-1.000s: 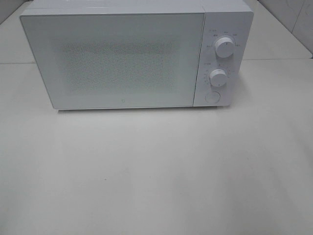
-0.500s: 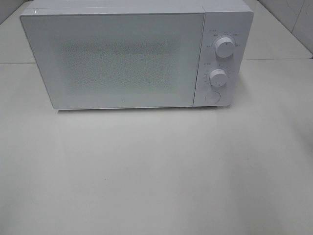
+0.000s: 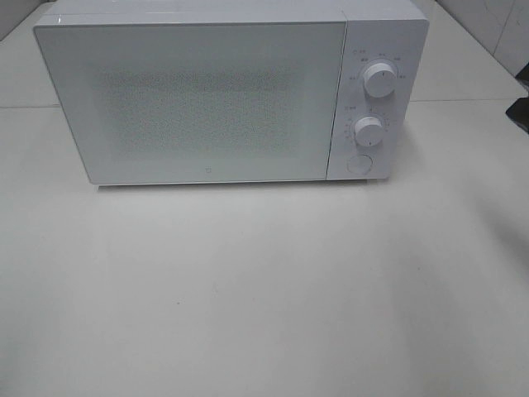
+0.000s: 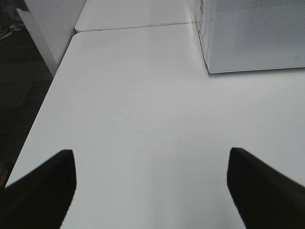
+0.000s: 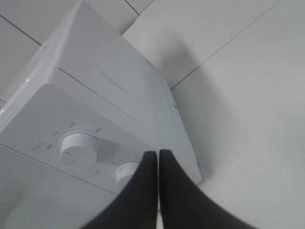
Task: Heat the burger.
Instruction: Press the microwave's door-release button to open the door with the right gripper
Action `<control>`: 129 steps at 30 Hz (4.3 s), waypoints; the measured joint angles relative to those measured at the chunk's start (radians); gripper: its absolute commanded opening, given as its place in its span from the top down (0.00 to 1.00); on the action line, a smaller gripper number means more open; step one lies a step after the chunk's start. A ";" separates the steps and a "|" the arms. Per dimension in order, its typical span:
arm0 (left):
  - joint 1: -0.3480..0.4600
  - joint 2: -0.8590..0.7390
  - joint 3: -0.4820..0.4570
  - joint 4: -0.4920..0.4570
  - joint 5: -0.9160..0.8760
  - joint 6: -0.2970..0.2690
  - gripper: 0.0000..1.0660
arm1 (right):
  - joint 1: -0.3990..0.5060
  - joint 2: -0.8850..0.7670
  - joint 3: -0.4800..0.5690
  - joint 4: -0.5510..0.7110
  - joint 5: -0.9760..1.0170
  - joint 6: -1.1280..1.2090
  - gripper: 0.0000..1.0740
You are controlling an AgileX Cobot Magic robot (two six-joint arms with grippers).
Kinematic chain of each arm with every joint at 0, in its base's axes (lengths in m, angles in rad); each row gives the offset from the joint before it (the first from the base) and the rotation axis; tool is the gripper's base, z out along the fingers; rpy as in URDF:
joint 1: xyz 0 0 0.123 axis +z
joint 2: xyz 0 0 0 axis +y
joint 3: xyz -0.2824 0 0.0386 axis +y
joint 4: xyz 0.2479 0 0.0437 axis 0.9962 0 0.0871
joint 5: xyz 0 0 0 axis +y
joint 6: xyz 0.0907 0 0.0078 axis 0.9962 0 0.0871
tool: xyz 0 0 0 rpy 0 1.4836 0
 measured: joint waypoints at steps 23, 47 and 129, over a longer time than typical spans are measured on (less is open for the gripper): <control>0.000 0.000 0.000 0.000 0.000 0.000 0.25 | 0.032 0.072 0.138 -0.130 -0.135 0.714 1.00; 0.000 0.000 0.000 0.000 0.000 0.000 0.25 | 0.392 0.201 0.060 0.447 -0.104 0.449 1.00; 0.000 0.000 0.000 0.000 0.000 0.000 0.25 | 0.415 0.849 -0.469 0.676 -0.219 0.352 0.99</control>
